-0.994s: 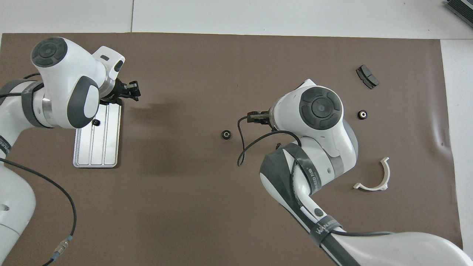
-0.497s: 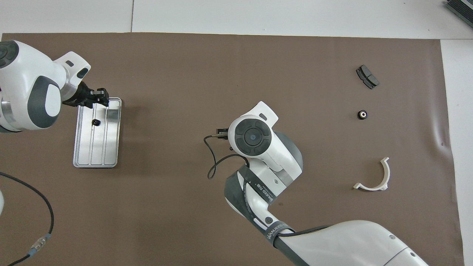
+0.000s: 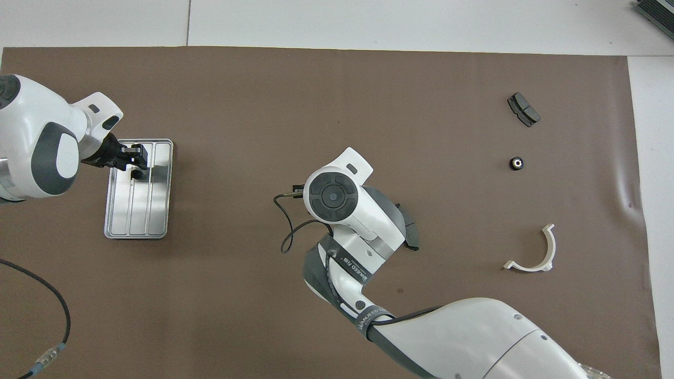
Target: Place bearing gear from tray to pile
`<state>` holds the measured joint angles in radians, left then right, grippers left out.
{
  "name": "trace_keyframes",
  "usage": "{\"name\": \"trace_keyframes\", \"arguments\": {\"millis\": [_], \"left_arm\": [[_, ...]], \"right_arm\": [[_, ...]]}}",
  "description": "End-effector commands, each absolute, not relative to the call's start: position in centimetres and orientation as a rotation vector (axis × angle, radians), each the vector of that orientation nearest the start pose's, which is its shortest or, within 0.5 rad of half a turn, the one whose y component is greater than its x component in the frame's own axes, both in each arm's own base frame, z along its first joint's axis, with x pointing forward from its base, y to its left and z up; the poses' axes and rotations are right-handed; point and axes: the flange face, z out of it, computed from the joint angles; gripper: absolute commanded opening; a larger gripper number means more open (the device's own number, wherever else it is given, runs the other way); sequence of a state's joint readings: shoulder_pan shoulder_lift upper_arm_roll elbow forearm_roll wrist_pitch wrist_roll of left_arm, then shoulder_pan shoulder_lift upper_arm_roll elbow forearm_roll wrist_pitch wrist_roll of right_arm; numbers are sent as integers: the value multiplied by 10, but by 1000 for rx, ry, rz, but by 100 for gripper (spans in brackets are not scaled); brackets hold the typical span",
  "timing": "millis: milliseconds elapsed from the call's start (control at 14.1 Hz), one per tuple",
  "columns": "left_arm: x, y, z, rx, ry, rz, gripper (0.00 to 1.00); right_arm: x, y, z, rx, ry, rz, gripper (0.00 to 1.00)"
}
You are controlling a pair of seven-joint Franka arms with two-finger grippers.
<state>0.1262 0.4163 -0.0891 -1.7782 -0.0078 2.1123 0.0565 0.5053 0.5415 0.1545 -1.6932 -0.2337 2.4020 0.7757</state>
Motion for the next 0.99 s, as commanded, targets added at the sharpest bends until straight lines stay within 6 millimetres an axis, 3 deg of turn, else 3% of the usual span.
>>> {"name": "trace_keyframes", "arguments": {"millis": [0,284,923], "left_arm": [[627,34,323,-3187,41,132,51],[622,33,317,-3188,35,130,51],[618,28,310,-3185,29,62,47]], "right_arm": [[563,415,300,-3074,-10,-343,84],[560,415,298,-3079,-12,-333,65],[548,423,285,-3119,-1,-273,65]]}}
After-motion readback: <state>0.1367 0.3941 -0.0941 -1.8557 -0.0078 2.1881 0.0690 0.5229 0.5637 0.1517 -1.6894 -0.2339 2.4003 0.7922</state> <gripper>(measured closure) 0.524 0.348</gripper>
